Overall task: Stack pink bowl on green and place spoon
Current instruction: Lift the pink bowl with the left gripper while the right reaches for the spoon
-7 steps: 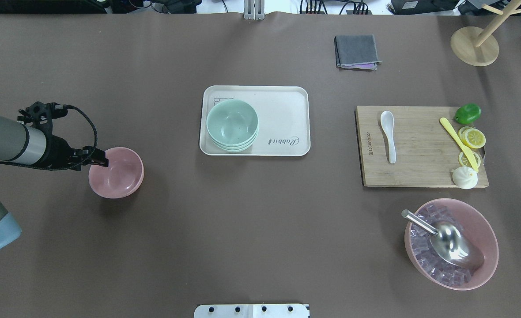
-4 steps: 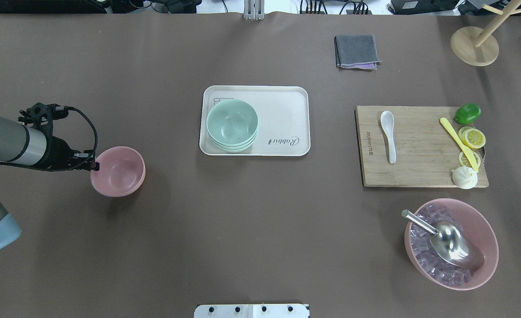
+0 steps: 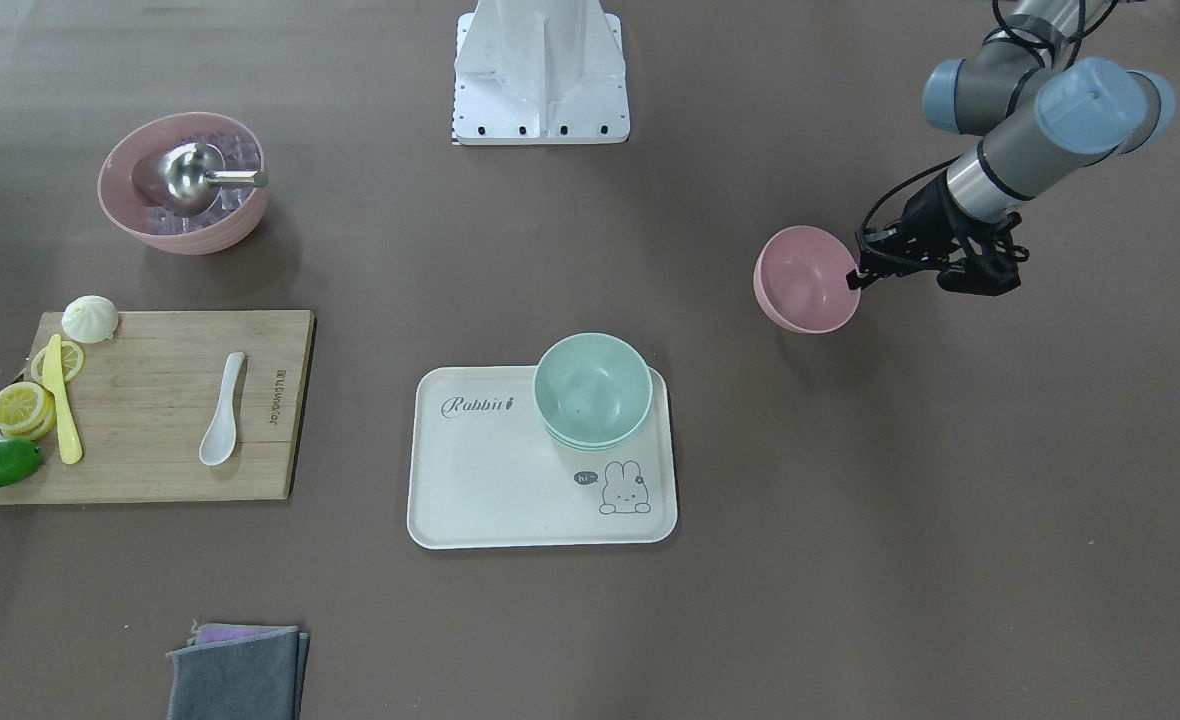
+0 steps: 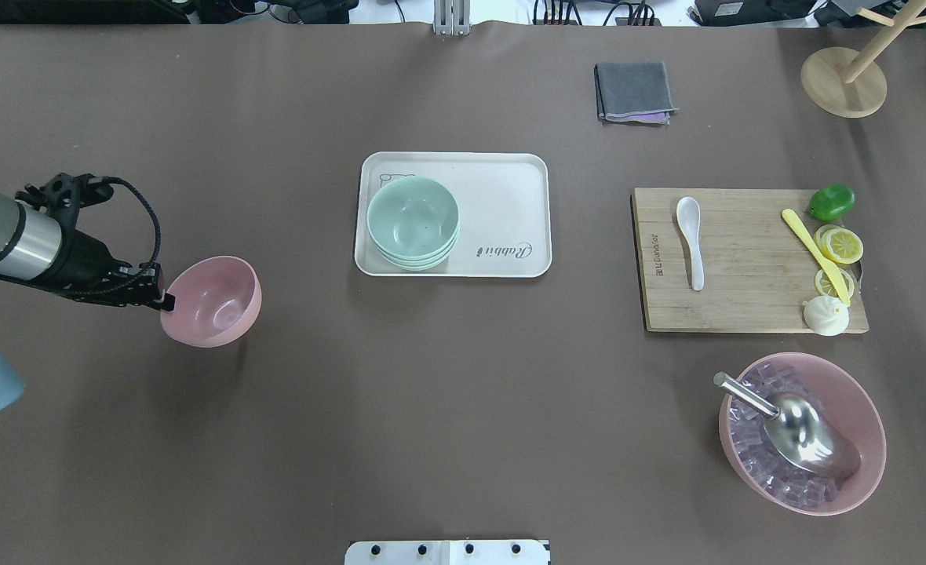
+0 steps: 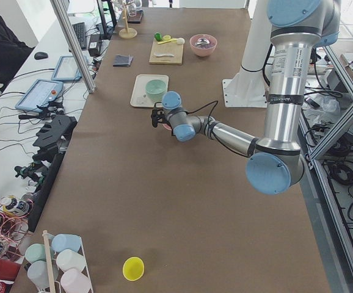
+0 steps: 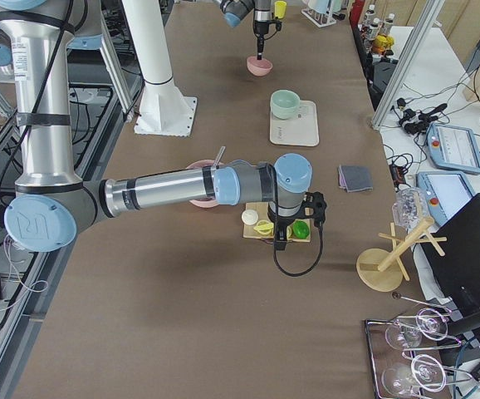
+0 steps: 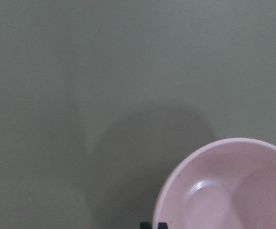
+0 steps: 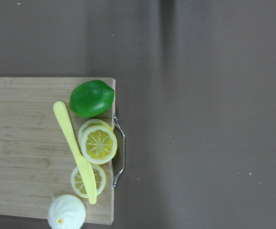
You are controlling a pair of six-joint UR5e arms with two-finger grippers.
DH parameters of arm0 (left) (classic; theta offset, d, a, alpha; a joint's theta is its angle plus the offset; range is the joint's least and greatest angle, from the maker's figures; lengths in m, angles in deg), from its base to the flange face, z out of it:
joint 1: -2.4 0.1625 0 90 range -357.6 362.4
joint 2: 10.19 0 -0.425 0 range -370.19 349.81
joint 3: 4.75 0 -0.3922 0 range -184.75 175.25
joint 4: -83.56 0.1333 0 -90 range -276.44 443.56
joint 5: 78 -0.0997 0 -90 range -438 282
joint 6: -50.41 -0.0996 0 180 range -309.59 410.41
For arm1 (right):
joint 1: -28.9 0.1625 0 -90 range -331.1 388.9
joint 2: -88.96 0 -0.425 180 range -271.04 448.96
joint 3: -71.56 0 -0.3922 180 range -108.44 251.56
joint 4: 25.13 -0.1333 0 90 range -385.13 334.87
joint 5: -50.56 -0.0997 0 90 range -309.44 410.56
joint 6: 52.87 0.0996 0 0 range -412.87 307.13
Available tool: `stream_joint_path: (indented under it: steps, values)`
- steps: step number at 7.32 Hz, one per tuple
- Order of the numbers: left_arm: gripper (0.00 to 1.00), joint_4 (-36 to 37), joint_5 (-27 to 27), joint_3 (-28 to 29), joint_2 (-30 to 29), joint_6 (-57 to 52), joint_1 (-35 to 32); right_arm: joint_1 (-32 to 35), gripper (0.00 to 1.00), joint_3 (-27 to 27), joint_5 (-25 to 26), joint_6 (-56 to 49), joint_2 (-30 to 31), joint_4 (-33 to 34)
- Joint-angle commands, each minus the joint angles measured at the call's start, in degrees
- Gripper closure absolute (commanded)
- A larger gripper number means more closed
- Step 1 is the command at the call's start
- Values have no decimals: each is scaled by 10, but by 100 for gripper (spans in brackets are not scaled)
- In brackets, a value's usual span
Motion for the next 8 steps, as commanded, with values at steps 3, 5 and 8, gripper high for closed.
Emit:
stream_joint_path:
  steps: [3,5,8]
  values:
    - [100,160,103,-17,-137,7,-108,-164,0,14,46,258,-138,-7]
    - [100,273,100,-20,-221,9,-120,-282,0,5,156,324,-166,-20]
    - [100,277,93,-15,-236,10,-115,-349,2,-72,202,380,-163,-166]
